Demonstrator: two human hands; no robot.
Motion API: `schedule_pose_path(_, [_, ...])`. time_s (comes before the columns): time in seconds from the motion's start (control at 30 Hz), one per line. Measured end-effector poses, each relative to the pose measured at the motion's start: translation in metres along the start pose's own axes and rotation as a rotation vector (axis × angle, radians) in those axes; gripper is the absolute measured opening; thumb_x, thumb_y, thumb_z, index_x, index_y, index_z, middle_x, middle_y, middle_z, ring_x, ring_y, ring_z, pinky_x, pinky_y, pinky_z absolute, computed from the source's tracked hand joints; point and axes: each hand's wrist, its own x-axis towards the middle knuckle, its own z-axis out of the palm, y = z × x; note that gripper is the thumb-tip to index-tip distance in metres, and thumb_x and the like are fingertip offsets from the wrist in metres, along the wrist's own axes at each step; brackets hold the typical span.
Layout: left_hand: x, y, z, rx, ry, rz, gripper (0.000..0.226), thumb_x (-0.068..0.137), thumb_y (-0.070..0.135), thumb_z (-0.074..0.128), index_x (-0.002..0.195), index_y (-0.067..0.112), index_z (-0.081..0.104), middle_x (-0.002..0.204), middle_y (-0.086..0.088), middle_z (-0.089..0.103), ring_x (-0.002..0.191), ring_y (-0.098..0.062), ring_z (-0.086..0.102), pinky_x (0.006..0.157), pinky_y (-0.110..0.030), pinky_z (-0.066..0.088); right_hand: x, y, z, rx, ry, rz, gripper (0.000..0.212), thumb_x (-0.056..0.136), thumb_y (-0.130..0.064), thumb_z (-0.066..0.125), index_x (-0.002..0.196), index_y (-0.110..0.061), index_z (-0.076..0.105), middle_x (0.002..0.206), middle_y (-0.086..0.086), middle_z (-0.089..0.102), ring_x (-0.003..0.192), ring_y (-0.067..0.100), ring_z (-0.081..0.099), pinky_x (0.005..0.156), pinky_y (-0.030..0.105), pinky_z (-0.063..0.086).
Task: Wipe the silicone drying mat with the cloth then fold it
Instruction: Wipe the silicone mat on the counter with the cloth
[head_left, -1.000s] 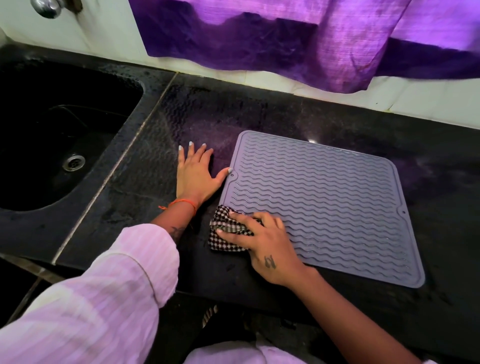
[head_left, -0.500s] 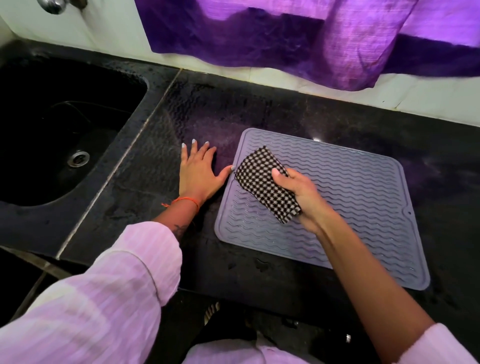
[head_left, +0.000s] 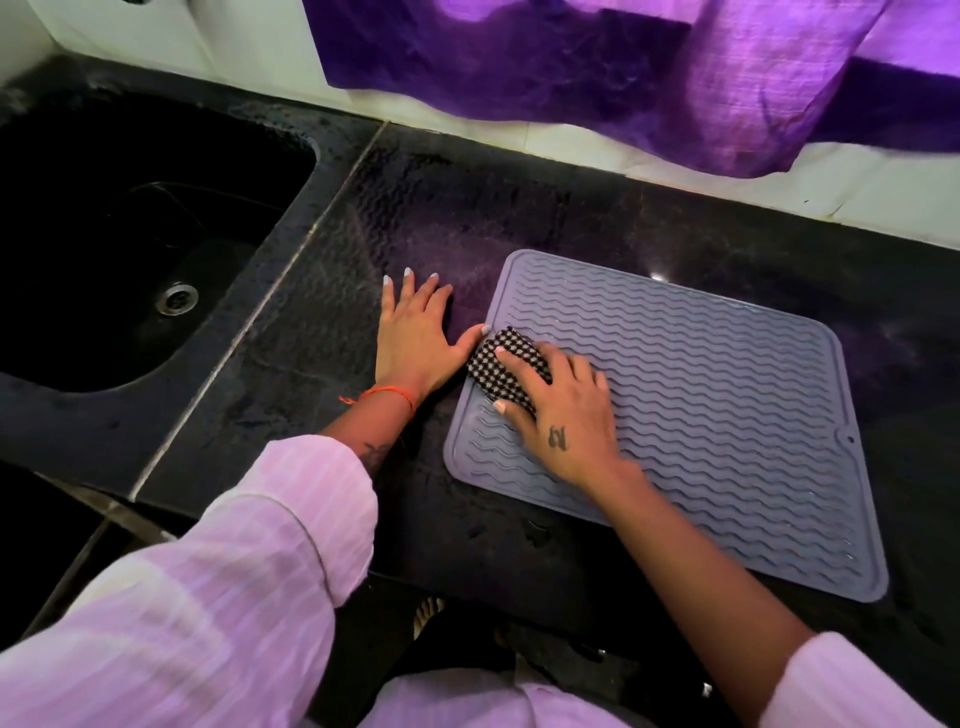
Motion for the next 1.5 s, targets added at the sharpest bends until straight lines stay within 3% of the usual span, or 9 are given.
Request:
schedule_pose_path(0.13, [-0.002, -0.004, 0.001, 0.001, -0.001, -0.009, 0.077, 0.083, 0.066, 0.040, 0.136, 0.011, 0.047, 0.147, -0.009, 0.040, 0.144, -0.029, 0.018, 0.117, -0.041, -0.007, 0.015, 0.006, -0.010, 0.195, -0.009, -0.068, 0.044, 0.089, -0.033, 0.058, 0.132, -0.030, 0.051, 0.136, 0.004, 0.044, 0.111, 0.027, 0.047, 0.093, 0.041, 0.043])
schedule_pose_path(0.23, [-0.002, -0.004, 0.001, -0.011, 0.008, -0.002, 0.075, 0.084, 0.065, 0.043, 0.136, 0.010, 0.046, 0.147, -0.009, 0.040, 0.143, -0.029, 0.018, 0.117, -0.041, -0.007, 0.003, -0.005, -0.007, 0.187, 0.044, -0.167, 0.040, 0.087, -0.026, 0.062, 0.127, -0.030, 0.056, 0.125, 0.001, 0.056, 0.098, 0.026, 0.053, 0.080, 0.039, 0.048])
schedule_pose_path(0.33, [-0.002, -0.005, 0.002, -0.013, -0.003, -0.004, 0.073, 0.086, 0.063, 0.047, 0.136, 0.011, 0.046, 0.148, -0.009, 0.039, 0.144, -0.029, 0.017, 0.117, -0.041, -0.007, -0.010, -0.013, 0.008, 0.125, 0.086, -0.158, 0.042, 0.084, -0.026, 0.065, 0.125, -0.033, 0.057, 0.121, 0.000, 0.060, 0.091, 0.026, 0.055, 0.075, 0.039, 0.048])
schedule_pose_path(0.57, [-0.003, -0.006, 0.003, -0.023, 0.011, 0.006, 0.073, 0.086, 0.063, 0.047, 0.135, 0.010, 0.048, 0.147, -0.009, 0.041, 0.143, -0.029, 0.018, 0.117, -0.042, -0.006, -0.017, -0.014, 0.003, 0.196, 0.074, -0.180, 0.037, 0.085, -0.030, 0.061, 0.121, -0.036, 0.060, 0.120, -0.010, 0.062, 0.097, 0.022, 0.049, 0.078, 0.034, 0.040])
schedule_pose_path(0.73, [-0.003, -0.006, 0.003, -0.017, 0.000, 0.007, 0.073, 0.086, 0.063, 0.046, 0.135, 0.009, 0.047, 0.147, -0.009, 0.041, 0.144, -0.030, 0.017, 0.117, -0.042, -0.005, -0.023, -0.022, 0.009, 0.153, 0.098, -0.141, 0.037, 0.086, -0.038, 0.042, 0.119, -0.038, 0.059, 0.118, -0.013, 0.062, 0.097, 0.021, 0.052, 0.077, 0.035, 0.042])
schedule_pose_path(1.07, [-0.003, -0.006, 0.003, -0.006, -0.010, 0.006, 0.077, 0.085, 0.067, 0.039, 0.135, 0.010, 0.048, 0.147, -0.009, 0.041, 0.143, -0.029, 0.018, 0.118, -0.042, -0.005, -0.040, -0.027, 0.007, 0.209, 0.070, -0.185, 0.038, 0.084, -0.031, 0.059, 0.121, -0.041, 0.057, 0.122, -0.016, 0.059, 0.097, 0.017, 0.047, 0.076, 0.034, 0.039])
schedule_pose_path(1.33, [-0.003, -0.006, 0.002, 0.011, -0.008, -0.001, 0.079, 0.082, 0.068, 0.036, 0.135, 0.010, 0.048, 0.146, -0.009, 0.041, 0.143, -0.030, 0.019, 0.118, -0.042, -0.004, -0.056, -0.030, 0.010, 0.208, 0.081, -0.216, 0.040, 0.085, -0.033, 0.060, 0.123, -0.042, 0.054, 0.125, -0.018, 0.057, 0.097, 0.014, 0.045, 0.077, 0.033, 0.041])
schedule_pose_path(1.5, [-0.004, -0.006, 0.002, 0.015, -0.009, -0.001, 0.080, 0.083, 0.069, 0.035, 0.135, 0.010, 0.049, 0.146, -0.010, 0.042, 0.143, -0.030, 0.020, 0.118, -0.042, -0.004, -0.072, -0.024, 0.009, 0.206, 0.081, -0.251, 0.035, 0.090, -0.038, 0.047, 0.124, -0.044, 0.052, 0.125, -0.018, 0.057, 0.097, 0.015, 0.046, 0.077, 0.031, 0.034])
